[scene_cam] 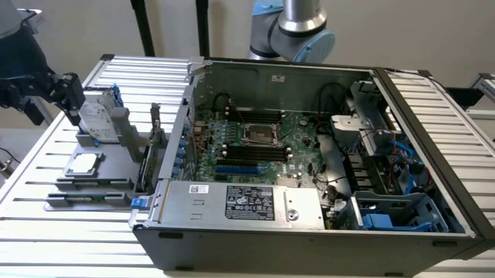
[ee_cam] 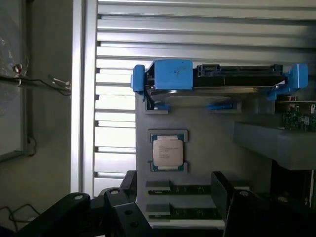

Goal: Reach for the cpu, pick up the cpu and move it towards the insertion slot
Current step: 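Pick up the cpu and move it towards the insertion slot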

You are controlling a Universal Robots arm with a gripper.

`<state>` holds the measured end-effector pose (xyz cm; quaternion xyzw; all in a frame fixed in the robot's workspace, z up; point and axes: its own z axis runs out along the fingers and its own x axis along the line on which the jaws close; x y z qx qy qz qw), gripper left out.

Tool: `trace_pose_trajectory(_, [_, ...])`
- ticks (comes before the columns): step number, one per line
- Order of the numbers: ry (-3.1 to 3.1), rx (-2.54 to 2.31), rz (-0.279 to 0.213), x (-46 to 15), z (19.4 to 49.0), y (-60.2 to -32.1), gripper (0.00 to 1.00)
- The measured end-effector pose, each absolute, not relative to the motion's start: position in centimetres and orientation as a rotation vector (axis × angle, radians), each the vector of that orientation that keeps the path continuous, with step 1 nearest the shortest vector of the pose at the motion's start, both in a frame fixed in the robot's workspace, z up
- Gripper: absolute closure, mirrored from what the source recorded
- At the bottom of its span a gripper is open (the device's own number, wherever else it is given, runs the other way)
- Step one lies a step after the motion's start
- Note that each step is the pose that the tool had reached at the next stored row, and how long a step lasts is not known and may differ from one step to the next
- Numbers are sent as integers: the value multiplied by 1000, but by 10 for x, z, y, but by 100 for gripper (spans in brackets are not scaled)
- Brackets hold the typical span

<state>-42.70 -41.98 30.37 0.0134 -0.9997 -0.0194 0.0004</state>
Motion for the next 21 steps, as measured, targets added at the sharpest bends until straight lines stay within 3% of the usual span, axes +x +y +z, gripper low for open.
trace_pose_trajectory(21, [-3138, 103, -61, -427, 265, -422, 29])
